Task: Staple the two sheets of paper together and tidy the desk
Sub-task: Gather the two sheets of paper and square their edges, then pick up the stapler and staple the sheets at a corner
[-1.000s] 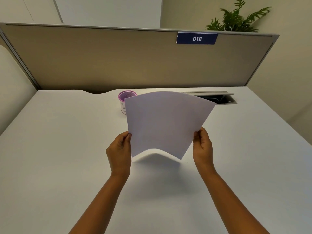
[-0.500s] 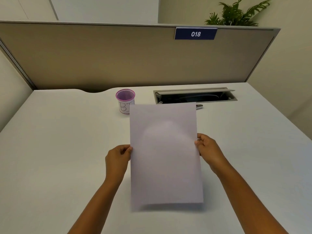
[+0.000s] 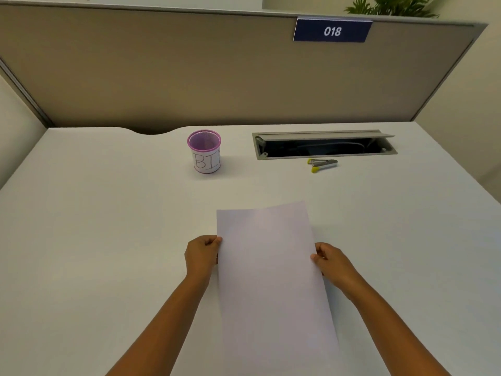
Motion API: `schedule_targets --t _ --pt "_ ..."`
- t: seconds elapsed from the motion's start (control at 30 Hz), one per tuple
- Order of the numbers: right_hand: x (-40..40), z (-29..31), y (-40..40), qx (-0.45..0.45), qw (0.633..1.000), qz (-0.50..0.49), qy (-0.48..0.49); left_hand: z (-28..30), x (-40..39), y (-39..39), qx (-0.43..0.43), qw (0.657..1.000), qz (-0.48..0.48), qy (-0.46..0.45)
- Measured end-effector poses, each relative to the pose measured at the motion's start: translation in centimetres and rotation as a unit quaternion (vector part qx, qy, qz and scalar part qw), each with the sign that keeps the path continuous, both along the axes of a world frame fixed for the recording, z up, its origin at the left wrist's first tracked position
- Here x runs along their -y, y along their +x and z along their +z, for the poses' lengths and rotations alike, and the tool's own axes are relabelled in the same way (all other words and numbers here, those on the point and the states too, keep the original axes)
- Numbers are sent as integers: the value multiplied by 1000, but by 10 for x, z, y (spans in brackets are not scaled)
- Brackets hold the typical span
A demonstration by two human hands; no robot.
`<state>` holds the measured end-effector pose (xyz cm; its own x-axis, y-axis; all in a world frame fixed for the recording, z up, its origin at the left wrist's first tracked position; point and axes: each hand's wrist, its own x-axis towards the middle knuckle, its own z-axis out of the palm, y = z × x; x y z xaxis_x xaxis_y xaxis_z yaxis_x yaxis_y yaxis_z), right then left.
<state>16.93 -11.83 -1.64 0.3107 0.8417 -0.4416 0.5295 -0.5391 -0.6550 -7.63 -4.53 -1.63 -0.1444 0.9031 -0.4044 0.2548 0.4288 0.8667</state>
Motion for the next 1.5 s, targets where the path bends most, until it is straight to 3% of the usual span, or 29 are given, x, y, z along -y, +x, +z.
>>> schedule_targets --t 0.2,0.27,0.4,0.47,0.6,0.77,1.03,1.13,1.23,1.33,1.5 --pt "-59 5 25 109 992 11 59 -12 -6 6 -10 999 -23 -19" --pt "-93 8 39 105 992 -11 64 -17 -9 8 -8 999 -32 -22" --pt "-161 19 62 8 991 -128 27 -24 -12 10 -5 998 -44 -33" --pt "-191 19 73 55 989 -138 23 -28 -14 9 -2 998 -48 -40" --pt "-231 5 98 258 964 -34 45 -33 -13 8 1 998 -53 -46" --pt "-257 -12 121 383 915 116 -46 -42 -15 7 6 998 -50 -49" --pt "-261 -18 132 423 895 137 -32 -44 -14 5 17 998 -46 -44" --pt "-246 -16 122 392 910 135 -9 -44 -15 5 19 998 -51 -34" --pt "-225 -4 99 236 966 71 82 -42 -15 5 29 998 -54 -32" --pt "-197 17 70 78 986 10 146 -40 -12 5 36 997 -60 -28" --pt "-154 53 23 -18 994 75 84 -30 -8 7 19 998 -65 6"
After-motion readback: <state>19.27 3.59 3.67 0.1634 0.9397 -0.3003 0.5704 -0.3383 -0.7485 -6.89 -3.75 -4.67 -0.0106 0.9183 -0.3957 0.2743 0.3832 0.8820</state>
